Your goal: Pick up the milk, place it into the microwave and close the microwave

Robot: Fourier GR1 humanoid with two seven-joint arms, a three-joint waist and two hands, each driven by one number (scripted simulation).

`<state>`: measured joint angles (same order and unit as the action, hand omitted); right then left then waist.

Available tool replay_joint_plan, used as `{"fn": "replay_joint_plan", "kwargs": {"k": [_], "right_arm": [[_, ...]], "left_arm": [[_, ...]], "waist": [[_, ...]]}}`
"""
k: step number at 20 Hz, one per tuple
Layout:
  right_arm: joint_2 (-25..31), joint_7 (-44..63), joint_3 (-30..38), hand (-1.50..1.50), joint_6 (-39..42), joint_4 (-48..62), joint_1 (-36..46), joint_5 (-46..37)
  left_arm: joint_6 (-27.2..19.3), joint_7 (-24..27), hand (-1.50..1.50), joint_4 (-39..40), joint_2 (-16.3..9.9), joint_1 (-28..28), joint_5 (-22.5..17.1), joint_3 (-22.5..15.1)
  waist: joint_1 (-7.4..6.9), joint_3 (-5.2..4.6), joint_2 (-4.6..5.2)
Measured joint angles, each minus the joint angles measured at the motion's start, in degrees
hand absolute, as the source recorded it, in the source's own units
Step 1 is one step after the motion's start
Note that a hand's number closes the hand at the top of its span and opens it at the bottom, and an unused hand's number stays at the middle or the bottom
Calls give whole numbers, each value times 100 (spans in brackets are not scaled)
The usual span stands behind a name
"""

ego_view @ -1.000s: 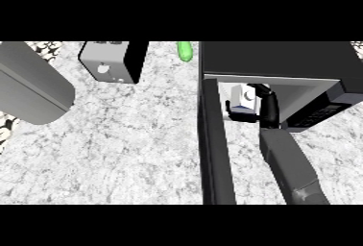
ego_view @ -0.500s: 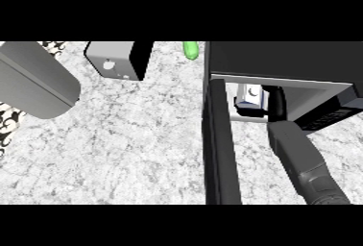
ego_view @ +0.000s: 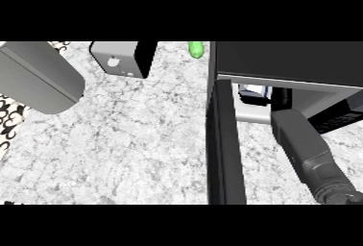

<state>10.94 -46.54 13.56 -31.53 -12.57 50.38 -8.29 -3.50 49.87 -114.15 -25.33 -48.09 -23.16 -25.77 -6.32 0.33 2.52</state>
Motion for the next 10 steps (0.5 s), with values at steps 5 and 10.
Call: {"fn": "replay_joint_plan", "kwargs": {"k": [5,10], "right_arm": [[61,-229,192,150,-135,-15,142,99],[121,-203,261,150,-786,60,309,9]], "left_arm": [[10,-18,-150,29,-11,24,-20,31],[49,-40,-150,154,-15,132,-10,49]], "waist": [[-46,4,33],[-95,-3,57]]}}
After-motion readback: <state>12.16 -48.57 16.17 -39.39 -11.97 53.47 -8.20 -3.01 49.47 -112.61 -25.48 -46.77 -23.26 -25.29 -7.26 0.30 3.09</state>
